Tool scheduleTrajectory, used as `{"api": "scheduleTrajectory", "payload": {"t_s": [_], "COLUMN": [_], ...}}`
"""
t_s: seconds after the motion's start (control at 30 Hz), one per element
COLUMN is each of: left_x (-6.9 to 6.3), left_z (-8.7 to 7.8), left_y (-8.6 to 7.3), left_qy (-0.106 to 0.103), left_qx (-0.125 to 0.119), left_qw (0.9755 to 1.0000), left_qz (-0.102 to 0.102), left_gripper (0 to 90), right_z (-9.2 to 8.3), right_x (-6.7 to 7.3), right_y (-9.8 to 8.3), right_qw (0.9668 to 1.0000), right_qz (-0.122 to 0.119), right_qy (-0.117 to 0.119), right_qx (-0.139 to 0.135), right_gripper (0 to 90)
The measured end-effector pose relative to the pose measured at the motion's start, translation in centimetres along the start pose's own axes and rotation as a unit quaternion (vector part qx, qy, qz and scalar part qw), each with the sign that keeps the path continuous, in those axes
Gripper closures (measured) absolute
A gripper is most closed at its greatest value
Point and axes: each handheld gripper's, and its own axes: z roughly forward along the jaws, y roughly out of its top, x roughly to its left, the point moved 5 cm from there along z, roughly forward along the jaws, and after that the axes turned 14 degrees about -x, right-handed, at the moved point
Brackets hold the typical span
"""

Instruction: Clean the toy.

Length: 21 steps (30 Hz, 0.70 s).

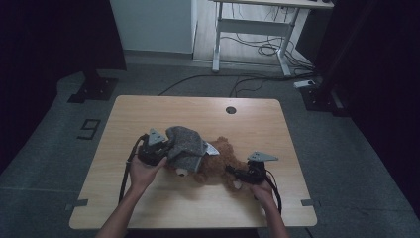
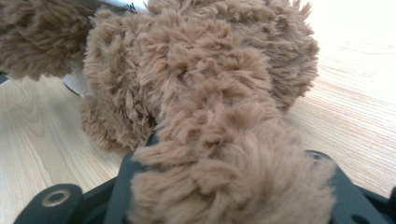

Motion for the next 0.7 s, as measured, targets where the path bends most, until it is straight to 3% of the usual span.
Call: {"api": "scheduleTrajectory", "payload": {"t_s": [0.23,0.4,0.57,0.7], "left_x": [2.1,3.2,3.2,2.2], "left_z": [-0.7,-0.6,0.3,1.1], "left_y": [-2.2,-4.6,-6.9,-6.9], "left_qy": [0.017,0.019,-0.003,-0.031], "left_qx": [0.014,0.039,0.056,0.044], "left_qw": [0.9994,0.9978,0.9945,0.9932], "left_qz": [-0.026,-0.051,-0.088,-0.103], "left_gripper": [82.9,82.9,82.8,83.3], "right_z": [0.0,0.0,0.0,0.3], "right_x": [0.0,0.0,0.2,0.5], "right_y": [0.0,-0.1,-0.1,-0.1], "right_qw": [1.0,1.0,0.9998,0.9998], "right_qz": [0.002,0.006,0.01,-0.003], "right_qy": [0.001,0.005,0.013,0.018], "right_qx": [0.001,0.004,0.009,0.007], "right_gripper": [58.8,58.7,58.7,59.4]}}
